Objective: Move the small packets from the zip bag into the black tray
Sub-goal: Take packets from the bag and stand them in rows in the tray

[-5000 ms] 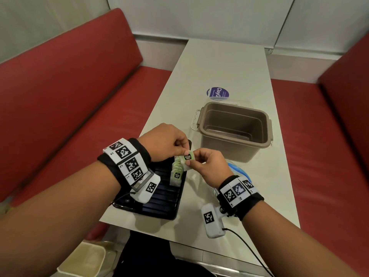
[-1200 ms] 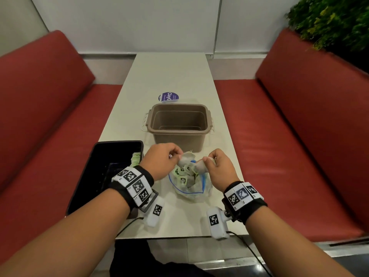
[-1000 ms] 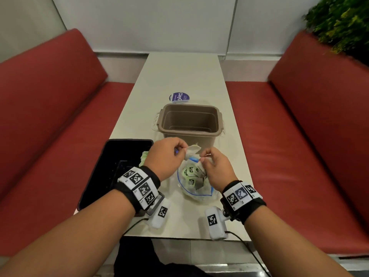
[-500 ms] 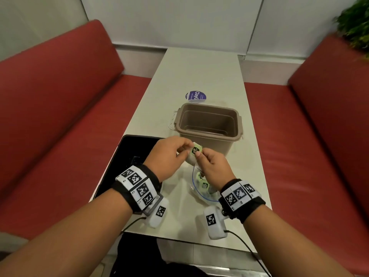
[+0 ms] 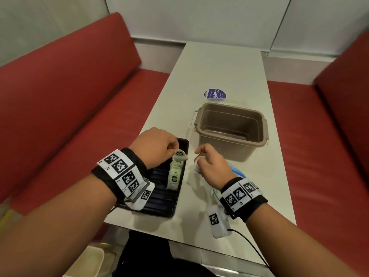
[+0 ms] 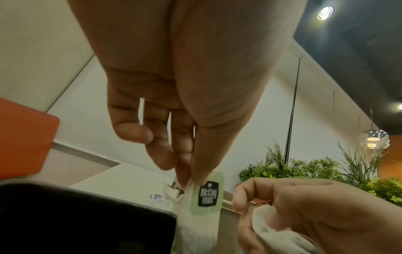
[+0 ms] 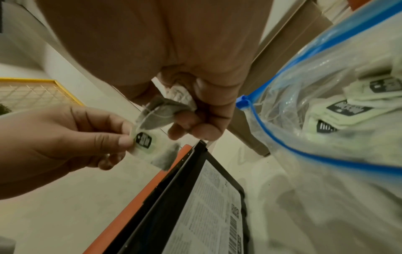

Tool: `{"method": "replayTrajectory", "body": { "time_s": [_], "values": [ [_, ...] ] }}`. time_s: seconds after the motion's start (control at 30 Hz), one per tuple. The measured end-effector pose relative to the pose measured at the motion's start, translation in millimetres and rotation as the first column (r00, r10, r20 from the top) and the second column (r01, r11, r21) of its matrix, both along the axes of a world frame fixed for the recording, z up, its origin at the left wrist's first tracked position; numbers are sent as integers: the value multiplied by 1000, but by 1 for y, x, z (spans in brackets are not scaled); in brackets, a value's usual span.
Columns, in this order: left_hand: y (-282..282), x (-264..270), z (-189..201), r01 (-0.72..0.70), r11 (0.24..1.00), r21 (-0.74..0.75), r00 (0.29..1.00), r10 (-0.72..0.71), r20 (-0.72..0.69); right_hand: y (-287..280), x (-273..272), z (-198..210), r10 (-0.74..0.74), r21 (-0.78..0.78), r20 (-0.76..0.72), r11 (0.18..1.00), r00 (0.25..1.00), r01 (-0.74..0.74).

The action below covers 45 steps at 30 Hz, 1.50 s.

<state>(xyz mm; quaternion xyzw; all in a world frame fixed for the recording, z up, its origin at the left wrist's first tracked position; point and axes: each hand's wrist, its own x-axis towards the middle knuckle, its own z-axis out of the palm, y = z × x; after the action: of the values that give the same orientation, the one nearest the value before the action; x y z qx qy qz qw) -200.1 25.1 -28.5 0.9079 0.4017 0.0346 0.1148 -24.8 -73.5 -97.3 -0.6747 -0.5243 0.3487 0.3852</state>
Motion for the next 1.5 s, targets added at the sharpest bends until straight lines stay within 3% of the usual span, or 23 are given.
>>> {"method": "replayTrajectory", "body": {
  "time_s": [0.17, 0.4, 0.5, 0.63, 0.77, 1.0, 1.13, 1.27, 1.37, 1.5],
  "values": [
    [12, -7, -14, 15, 980, -198, 963, -67, -261, 8, 0, 0, 12, -70, 64, 998, 998, -8],
    [19, 17, -57, 37, 901, -432, 882, -233, -410, 11, 7, -12, 10, -43, 117, 999, 993, -5],
    [23, 25, -70, 49, 897, -439, 862, -260, -435, 8, 11, -15, 8, -48, 104, 999, 995, -4],
    [24, 29, -79, 47, 908, -417, 837, -264, -480, 4, 15, -19, -37, -43, -19, 998, 999, 36],
    [25, 32, -80, 14, 928, -372, 851, -207, -483, 4, 14, -18, -37, -31, -95, 999, 995, 34],
    [25, 30, -86, -30, 934, -356, 864, -155, -479, 5, 10, -16, -10, -22, -86, 1000, 996, 8],
    [30, 25, -71, -42, 936, -349, 923, -98, -373, 3, 8, -9, -10, -33, -153, 999, 988, 4],
    [32, 21, -35, -2, 940, -340, 994, -35, -103, 4, 8, -6, -27, -13, -209, 1000, 977, 24],
    [21, 23, -11, 33, 930, -366, 997, -3, 82, 6, 6, -4, -13, -1, -221, 1000, 975, 13],
    [6, 24, -5, 101, 918, -384, 991, -58, 123, 9, 3, -5, -3, 28, -211, 1000, 978, 9]
  ]
}}
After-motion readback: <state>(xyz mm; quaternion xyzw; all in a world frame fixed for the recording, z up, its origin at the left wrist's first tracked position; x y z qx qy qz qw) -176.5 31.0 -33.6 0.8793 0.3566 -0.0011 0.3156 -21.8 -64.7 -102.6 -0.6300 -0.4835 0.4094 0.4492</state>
